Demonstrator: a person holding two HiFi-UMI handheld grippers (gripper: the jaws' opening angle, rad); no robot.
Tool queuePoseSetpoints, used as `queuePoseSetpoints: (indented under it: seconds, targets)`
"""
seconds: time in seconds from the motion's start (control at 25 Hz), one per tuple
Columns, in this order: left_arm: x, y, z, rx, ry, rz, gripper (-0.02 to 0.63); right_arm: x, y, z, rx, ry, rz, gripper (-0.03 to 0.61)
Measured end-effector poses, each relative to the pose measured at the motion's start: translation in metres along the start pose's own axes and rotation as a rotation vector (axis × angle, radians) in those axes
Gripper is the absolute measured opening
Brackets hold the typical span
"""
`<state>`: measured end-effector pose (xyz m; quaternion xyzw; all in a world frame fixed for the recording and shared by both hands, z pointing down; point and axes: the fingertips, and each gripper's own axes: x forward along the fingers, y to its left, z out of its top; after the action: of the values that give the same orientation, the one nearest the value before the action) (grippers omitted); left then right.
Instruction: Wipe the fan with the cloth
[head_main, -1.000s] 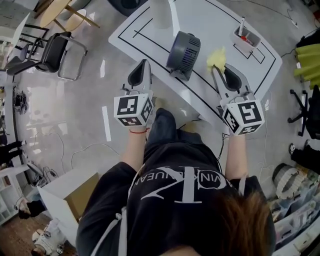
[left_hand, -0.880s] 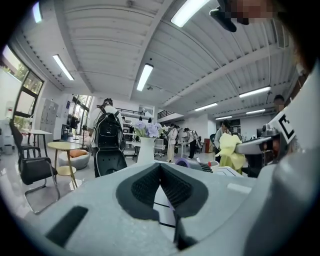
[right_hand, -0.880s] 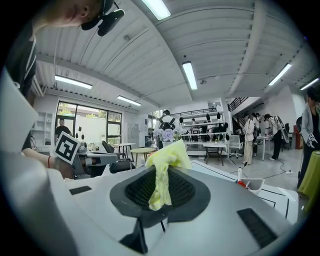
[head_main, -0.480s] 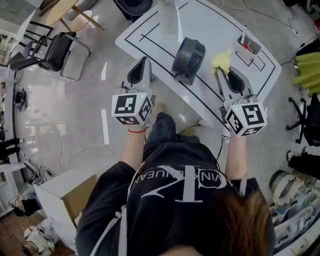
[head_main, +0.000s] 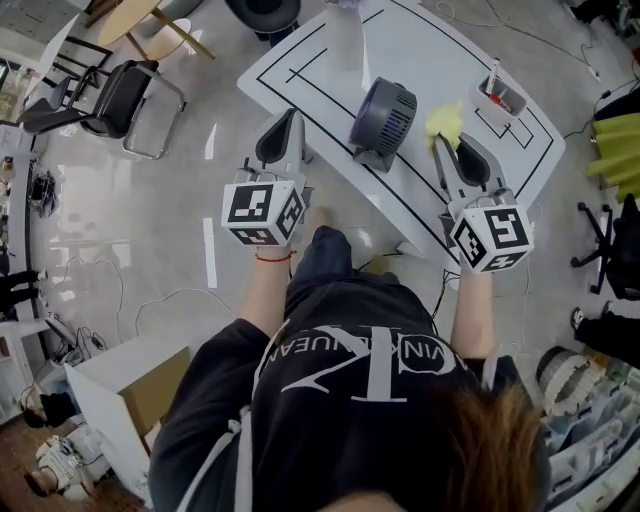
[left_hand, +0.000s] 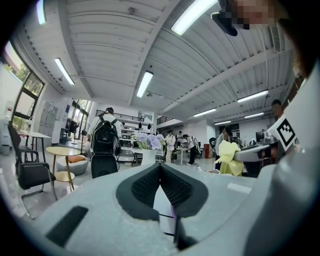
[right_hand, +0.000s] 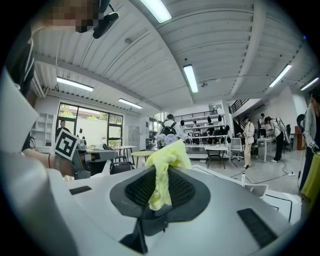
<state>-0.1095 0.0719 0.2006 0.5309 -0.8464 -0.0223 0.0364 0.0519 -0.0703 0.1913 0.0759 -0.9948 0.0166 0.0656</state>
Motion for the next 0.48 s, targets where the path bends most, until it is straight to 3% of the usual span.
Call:
queuePoseSetpoints:
  seconds: [0.48]
  targets:
    - [0.0023,-0.0001,0.0009,-0.004,0.002,-0.015,0.002,0.0001,-0.0003,-0.0058,0.011,0.011,-0.009,0.064]
